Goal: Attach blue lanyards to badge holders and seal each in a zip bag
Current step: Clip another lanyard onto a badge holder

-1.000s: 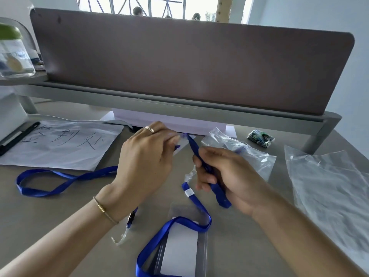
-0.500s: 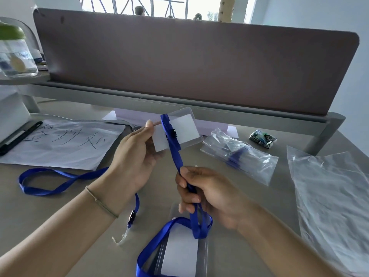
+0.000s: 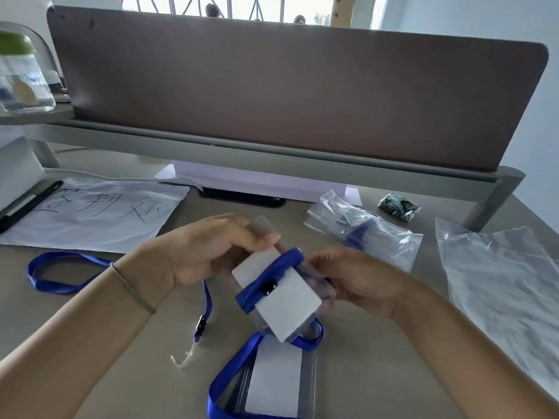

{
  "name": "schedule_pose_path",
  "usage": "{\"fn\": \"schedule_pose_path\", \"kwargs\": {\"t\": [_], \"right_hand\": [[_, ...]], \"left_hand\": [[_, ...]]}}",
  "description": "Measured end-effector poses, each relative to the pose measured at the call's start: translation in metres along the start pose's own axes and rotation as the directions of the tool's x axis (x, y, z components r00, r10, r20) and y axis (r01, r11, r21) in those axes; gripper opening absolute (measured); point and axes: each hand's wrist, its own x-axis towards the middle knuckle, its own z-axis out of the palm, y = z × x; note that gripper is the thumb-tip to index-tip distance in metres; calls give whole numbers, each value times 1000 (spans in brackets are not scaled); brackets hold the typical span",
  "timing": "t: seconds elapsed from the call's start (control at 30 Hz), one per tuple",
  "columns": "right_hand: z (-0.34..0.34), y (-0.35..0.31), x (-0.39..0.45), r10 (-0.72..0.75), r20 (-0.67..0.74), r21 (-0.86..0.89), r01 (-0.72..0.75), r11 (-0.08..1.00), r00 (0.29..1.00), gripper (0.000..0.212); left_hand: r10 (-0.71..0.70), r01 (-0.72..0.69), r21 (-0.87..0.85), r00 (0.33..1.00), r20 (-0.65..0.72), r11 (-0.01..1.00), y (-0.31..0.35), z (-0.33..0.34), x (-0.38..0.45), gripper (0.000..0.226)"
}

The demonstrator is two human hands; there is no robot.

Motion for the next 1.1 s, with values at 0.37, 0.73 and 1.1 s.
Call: {"fn": "schedule_pose_path", "kwargs": {"t": [0.37,0.73,1.1], "right_hand": [[-8,-16,-5,-41,-248,95,66,993,968,38],[37,5,13,58,-302,418,77,905,952,25],[27,13,17,-48,-555,85,114,990,830,33]], "left_hand": [[263,72,672,886,-383,737,-5,25,7,35],[640,-166,650,467,-611,742,-32,39,22,17],[470,-345,330,507,-723,879,-33,63,25,19]]}}
